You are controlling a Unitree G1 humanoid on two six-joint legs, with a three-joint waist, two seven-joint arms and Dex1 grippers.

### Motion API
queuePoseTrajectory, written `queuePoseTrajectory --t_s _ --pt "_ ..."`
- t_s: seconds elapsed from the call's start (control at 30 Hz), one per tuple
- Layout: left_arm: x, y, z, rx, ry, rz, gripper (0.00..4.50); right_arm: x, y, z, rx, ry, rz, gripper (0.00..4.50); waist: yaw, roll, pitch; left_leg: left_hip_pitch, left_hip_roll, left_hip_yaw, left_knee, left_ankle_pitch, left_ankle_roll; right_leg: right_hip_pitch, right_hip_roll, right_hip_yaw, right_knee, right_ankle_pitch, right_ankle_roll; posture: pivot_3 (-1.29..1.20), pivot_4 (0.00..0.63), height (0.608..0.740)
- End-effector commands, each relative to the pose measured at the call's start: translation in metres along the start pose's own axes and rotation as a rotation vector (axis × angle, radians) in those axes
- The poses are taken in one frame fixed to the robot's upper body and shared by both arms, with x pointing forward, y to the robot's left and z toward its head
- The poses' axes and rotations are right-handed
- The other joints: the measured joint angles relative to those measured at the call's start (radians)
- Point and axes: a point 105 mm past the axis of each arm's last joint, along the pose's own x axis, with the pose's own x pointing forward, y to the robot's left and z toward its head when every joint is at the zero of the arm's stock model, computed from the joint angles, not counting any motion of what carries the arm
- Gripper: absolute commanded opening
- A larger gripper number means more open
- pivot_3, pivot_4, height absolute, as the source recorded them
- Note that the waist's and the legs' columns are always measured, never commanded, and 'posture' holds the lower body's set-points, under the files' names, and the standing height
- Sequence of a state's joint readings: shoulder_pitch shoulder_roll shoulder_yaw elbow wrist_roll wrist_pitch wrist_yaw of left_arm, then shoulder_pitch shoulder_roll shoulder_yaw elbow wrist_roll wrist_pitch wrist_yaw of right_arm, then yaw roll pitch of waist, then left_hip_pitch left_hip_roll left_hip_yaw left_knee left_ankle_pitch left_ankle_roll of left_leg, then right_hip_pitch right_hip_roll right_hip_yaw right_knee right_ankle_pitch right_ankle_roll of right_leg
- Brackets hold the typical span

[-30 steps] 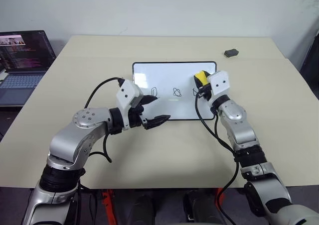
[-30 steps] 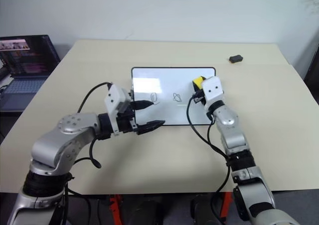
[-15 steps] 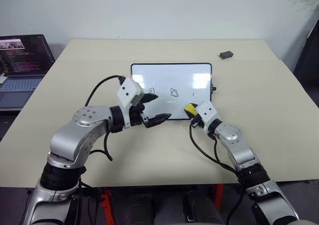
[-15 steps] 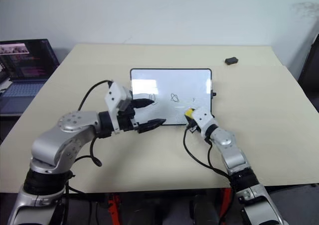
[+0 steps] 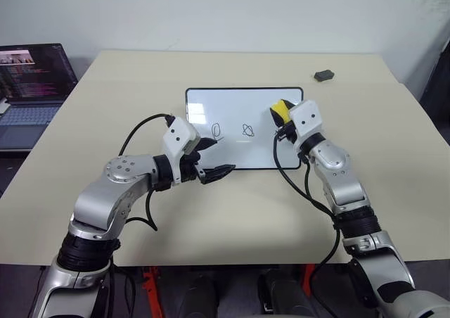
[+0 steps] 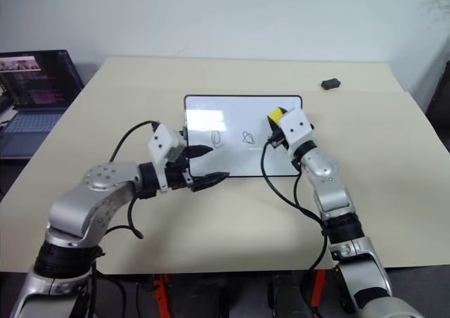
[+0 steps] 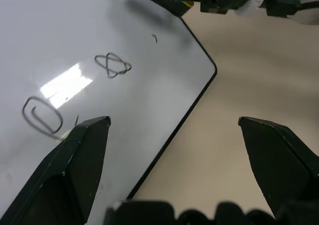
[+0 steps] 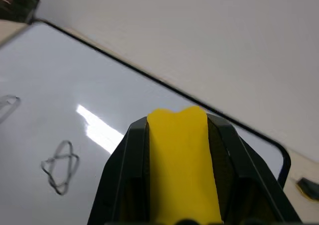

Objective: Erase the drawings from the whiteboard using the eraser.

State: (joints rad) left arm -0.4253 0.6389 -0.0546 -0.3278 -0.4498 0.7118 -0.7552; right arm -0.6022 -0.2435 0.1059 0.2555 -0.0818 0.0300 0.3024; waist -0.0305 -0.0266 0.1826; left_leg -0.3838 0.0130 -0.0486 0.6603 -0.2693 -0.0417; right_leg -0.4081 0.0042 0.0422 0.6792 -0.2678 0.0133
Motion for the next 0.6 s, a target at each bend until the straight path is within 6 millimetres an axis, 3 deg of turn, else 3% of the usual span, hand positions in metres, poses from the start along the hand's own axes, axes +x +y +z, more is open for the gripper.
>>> queuePoseTrajectory --t_s 0.03,0.23,0.37,0.43,0.5,0.6 --pt "-0.003 0.000 0.009 0.043 -0.030 0.007 4.50 -0.005 0.010 -0.015 0.000 0.080 0.044 1.20 0.000 0.000 0.000 0.000 0.000 0.000 0.000 0.000 0.000 0.000 -0.001 0.000 0.000 0.000 0.000 0.00 0.150 0.740" --pt "-0.003 0.000 0.010 0.043 -0.033 0.008 4.50 -0.025 0.024 -0.048 0.045 0.262 0.110 1.20 -0.002 0.000 0.000 0.003 -0.002 0.001 0.001 0.000 0.000 0.003 -0.002 0.000 0.001 0.000 0.001 0.00 0.150 0.740" --pt "-0.002 0.000 0.011 0.042 -0.037 0.007 4.50 -0.034 0.029 -0.057 0.099 0.329 0.130 1.20 -0.002 -0.001 -0.001 0.005 -0.001 0.000 0.002 0.001 0.001 0.004 0.000 0.000 0.001 -0.002 0.005 0.00 0.150 0.740" --pt "-0.001 0.000 0.011 0.042 -0.039 0.005 4.50 -0.034 0.033 -0.051 0.150 0.318 0.148 1.20 -0.003 -0.001 -0.001 0.006 -0.001 0.001 0.002 0.001 0.002 0.005 0.001 0.001 0.001 -0.002 0.006 0.00 0.150 0.740" --pt "-0.001 -0.001 0.011 0.041 -0.040 0.004 4.50 -0.029 0.038 -0.033 0.243 0.256 0.174 1.20 -0.003 -0.001 -0.001 0.006 -0.001 0.001 0.002 0.001 0.002 0.005 0.001 0.001 0.001 -0.001 0.006 0.00 0.150 0.740" --pt "0.000 -0.001 0.011 0.041 -0.041 0.003 4.50 -0.024 0.033 -0.016 0.281 0.193 0.161 1.20 -0.005 -0.001 -0.001 0.005 0.000 0.001 0.002 0.001 0.002 0.003 0.003 0.002 0.001 -0.001 0.006 0.00 0.150 0.740"
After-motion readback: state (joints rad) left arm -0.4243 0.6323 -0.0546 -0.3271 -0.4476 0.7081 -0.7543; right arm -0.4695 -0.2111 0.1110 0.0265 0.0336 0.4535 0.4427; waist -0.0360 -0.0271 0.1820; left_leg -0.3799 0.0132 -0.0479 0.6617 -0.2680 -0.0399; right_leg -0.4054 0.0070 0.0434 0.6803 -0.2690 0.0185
